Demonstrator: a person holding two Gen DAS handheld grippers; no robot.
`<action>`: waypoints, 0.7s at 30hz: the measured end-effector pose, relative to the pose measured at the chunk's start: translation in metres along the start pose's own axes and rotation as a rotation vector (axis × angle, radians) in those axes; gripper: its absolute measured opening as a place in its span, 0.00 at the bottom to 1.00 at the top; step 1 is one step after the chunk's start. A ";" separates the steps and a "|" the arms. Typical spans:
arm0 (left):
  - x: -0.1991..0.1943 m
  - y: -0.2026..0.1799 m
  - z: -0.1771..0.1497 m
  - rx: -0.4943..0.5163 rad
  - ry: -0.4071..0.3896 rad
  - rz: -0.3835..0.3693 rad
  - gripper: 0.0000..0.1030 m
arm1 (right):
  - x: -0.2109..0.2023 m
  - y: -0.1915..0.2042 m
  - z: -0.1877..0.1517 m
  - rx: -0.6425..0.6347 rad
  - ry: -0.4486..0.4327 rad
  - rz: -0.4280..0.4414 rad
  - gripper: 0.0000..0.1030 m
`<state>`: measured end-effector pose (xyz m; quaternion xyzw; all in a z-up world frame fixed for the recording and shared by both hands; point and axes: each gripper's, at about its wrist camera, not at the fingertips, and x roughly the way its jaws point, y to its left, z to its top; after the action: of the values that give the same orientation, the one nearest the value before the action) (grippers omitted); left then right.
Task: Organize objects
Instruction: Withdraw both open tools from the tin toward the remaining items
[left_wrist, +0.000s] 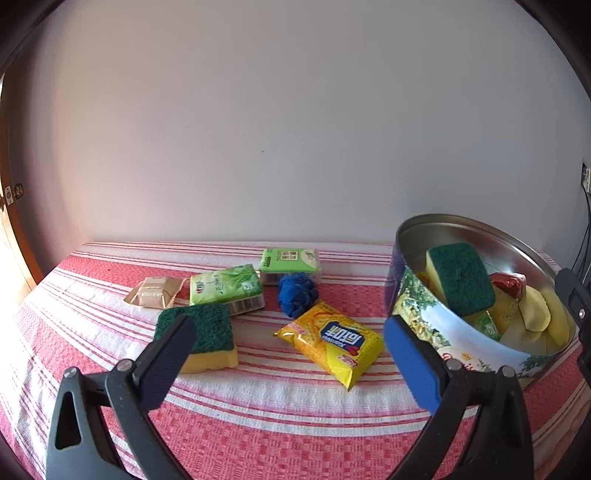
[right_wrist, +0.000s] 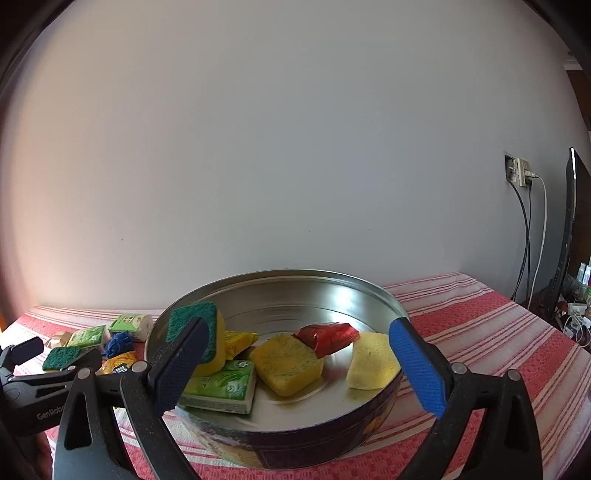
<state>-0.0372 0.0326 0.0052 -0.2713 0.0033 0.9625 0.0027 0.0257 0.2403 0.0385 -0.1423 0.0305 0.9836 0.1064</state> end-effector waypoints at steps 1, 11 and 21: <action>0.001 0.005 -0.001 -0.006 0.006 0.008 0.99 | -0.002 0.005 -0.001 -0.008 0.007 0.010 0.97; 0.015 0.066 -0.008 -0.044 0.071 0.067 0.99 | -0.011 0.062 -0.011 -0.064 0.086 0.160 0.97; 0.032 0.123 -0.006 -0.087 0.133 0.177 0.99 | 0.019 0.127 -0.017 -0.116 0.236 0.347 0.96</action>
<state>-0.0624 -0.0899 -0.0162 -0.3331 -0.0144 0.9380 -0.0945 -0.0148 0.1184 0.0204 -0.2547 0.0100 0.9639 -0.0774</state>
